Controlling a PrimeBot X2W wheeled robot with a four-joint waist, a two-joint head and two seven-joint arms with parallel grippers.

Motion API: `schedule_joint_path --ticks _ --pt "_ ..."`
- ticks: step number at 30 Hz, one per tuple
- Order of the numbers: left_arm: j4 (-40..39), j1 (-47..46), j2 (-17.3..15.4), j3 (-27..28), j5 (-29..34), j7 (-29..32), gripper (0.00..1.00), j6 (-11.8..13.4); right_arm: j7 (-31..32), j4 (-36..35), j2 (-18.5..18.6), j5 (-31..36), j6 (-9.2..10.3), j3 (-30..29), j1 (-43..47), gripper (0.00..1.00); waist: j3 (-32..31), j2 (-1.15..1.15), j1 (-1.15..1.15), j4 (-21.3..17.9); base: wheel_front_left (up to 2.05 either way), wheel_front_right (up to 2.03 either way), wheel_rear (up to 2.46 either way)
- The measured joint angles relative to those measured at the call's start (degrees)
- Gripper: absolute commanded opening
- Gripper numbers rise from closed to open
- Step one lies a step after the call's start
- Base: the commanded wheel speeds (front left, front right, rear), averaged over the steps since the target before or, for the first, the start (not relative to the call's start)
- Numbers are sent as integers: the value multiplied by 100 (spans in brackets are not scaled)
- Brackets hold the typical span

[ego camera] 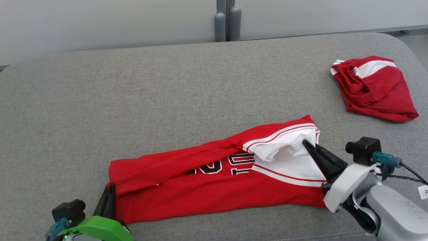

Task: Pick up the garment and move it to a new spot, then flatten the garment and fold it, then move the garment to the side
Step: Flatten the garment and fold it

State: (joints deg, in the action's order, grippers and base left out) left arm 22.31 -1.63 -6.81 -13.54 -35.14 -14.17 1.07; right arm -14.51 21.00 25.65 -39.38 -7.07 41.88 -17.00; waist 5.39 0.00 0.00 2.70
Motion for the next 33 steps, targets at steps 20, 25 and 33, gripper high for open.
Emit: schedule_joint_path --ticks 20,25,33 --pt "121 521 -136 260 -249 54 100 162 0 -132 441 890 67 -257 943 100 98 0 0 -163 0 0 0" --pt "0 669 -202 428 -245 49 100 255 0 -208 311 509 214 -838 1056 100 99 0 0 -165 0 0 0" --pt "-666 516 -297 398 199 -8 100 275 0 186 191 -248 213 -1218 1153 100 34 0 0 -102 0 0 0"
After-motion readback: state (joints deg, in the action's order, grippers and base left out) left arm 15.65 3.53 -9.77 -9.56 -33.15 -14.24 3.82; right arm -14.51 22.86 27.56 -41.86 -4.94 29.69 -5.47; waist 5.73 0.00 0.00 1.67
